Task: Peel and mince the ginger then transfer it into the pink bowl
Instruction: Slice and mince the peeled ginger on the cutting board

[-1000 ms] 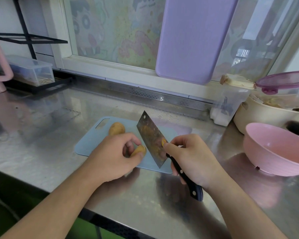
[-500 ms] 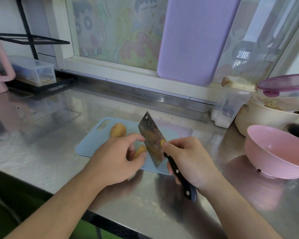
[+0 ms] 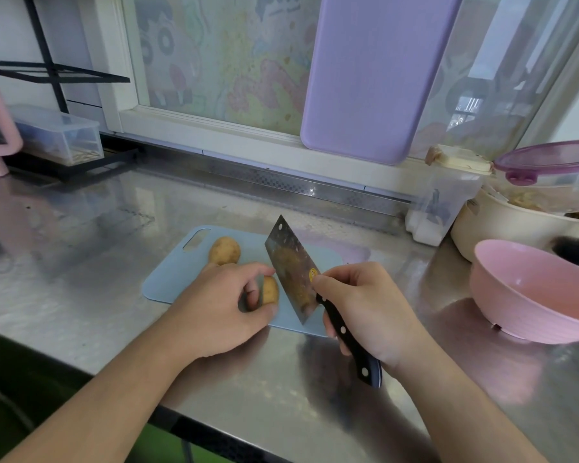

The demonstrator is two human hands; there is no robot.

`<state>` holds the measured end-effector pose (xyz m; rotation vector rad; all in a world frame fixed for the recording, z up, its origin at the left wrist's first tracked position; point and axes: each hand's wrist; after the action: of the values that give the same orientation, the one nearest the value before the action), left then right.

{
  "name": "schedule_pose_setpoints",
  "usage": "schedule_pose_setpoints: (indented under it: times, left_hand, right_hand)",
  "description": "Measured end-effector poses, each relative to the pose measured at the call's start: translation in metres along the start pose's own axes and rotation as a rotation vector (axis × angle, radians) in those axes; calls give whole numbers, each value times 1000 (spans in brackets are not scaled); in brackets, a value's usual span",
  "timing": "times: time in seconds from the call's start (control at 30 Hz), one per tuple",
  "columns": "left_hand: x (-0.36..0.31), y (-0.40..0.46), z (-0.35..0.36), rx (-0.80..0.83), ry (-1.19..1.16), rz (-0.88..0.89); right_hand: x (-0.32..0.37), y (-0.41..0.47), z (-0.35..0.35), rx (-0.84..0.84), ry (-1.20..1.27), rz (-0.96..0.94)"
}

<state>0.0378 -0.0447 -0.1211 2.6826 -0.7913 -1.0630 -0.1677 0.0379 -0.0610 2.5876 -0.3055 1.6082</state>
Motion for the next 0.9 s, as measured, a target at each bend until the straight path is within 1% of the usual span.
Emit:
schedule_pose_setpoints:
  times: [0.1,0.23,0.37,0.6,0.7,0.8,0.9]
  left_hand:
    - [1,0,2,-25,38,-9]
    - [1,1,-2,-13,-91,-63]
    - [2,1,1,-33,-123,-62]
    - [4,5,4,-86,-77,-48]
    - [6,5,5,-93,-80,-40]
    - [5,4,2,-88,-114,-47]
    - [5,5,0,-99,-105,-47]
  right_hand:
    - [2,-2,1,3,2,6]
    - [4,-2,5,37,-2,22]
    - [6,0,10,84,-40,36]
    - [27,19,12,138,-173,29]
    - [35,28,7,133,-215,13]
    - [32,28,9,115,-177,-5]
    - [25,24,15,97,-128,16]
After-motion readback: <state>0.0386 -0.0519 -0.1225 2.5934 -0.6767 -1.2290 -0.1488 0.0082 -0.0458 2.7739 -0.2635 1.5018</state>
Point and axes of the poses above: each hand's wrist, its own y-axis towards the middle knuckle, its own z-axis out of the palm, x = y × z, and after that the axes turned 3 degrees about -x, right-handed
